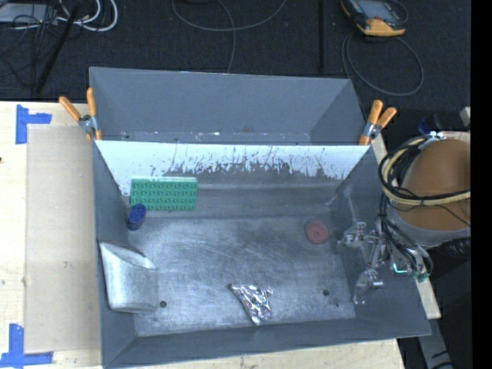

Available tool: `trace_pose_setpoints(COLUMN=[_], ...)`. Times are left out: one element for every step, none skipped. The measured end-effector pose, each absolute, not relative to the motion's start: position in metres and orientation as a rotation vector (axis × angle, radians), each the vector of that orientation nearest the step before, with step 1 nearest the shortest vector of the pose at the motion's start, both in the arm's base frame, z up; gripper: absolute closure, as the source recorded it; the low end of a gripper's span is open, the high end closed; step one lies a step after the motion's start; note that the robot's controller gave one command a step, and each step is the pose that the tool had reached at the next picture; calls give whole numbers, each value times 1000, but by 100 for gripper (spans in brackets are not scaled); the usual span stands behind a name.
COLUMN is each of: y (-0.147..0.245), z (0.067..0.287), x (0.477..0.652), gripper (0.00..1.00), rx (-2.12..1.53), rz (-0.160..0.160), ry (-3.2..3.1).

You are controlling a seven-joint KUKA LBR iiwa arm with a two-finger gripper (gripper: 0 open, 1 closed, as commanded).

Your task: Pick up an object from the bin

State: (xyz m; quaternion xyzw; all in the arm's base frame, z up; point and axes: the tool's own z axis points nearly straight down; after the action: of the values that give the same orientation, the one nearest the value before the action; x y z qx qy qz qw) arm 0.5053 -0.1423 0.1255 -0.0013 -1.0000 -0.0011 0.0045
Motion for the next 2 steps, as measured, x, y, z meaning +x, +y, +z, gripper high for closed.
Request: trace_pose_setpoints(y=[-70, -6], z=[153, 69], x=[540, 510], gripper=[0, 0], rx=[52, -3], rz=[-7, -2], ry=[-3145, -3141])
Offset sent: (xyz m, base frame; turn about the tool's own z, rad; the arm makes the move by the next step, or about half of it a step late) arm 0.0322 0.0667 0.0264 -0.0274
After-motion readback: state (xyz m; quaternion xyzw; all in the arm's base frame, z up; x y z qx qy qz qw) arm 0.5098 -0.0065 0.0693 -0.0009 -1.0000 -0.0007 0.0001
